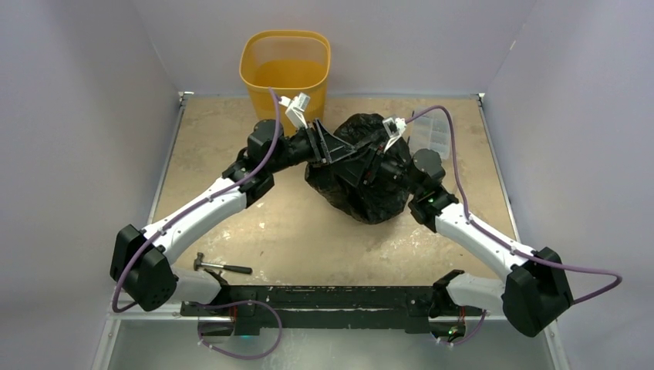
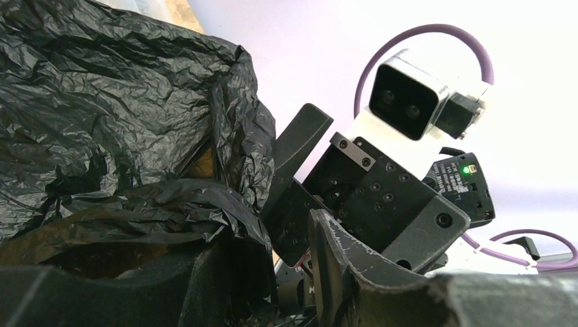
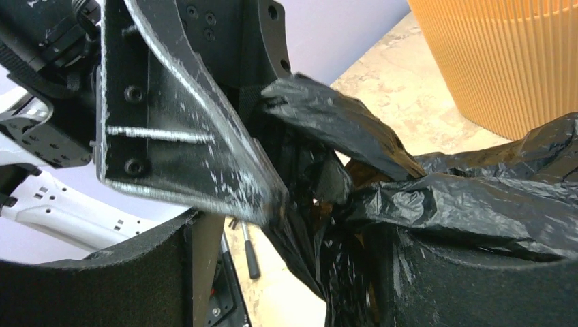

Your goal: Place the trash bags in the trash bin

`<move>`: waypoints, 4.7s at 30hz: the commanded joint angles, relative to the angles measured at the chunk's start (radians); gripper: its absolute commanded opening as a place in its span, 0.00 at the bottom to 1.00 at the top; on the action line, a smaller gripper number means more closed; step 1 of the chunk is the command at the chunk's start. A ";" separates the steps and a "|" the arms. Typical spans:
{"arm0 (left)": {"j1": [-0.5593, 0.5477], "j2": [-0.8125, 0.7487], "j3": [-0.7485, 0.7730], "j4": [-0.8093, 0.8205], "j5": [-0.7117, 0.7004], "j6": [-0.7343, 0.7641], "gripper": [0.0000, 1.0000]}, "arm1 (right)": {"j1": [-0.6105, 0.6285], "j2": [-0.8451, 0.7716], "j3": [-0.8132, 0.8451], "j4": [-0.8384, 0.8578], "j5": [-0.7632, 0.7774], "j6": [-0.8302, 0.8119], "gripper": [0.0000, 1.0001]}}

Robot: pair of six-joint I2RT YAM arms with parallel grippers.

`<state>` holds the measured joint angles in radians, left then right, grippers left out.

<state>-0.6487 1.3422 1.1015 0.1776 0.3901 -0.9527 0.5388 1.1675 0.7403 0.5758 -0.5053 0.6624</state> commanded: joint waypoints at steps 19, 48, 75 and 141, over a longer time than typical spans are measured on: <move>-0.038 -0.005 0.081 -0.094 -0.091 0.075 0.47 | 0.055 -0.082 0.038 -0.135 0.259 -0.046 0.16; -0.038 -0.338 0.055 -0.465 -0.725 0.281 0.63 | 0.033 -0.098 0.584 -0.605 0.565 -0.345 0.01; 0.170 0.228 0.683 -0.605 -0.476 0.750 0.85 | -0.230 -0.152 0.561 -0.632 0.212 -0.182 0.03; 0.104 0.305 0.759 -0.982 0.133 1.083 0.00 | -0.231 -0.236 0.423 -0.536 0.205 -0.030 0.06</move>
<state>-0.4732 1.7172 1.8713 -0.7628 0.4374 0.1249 0.3077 0.9649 1.1545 -0.0307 -0.3492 0.6109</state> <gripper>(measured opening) 0.070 0.056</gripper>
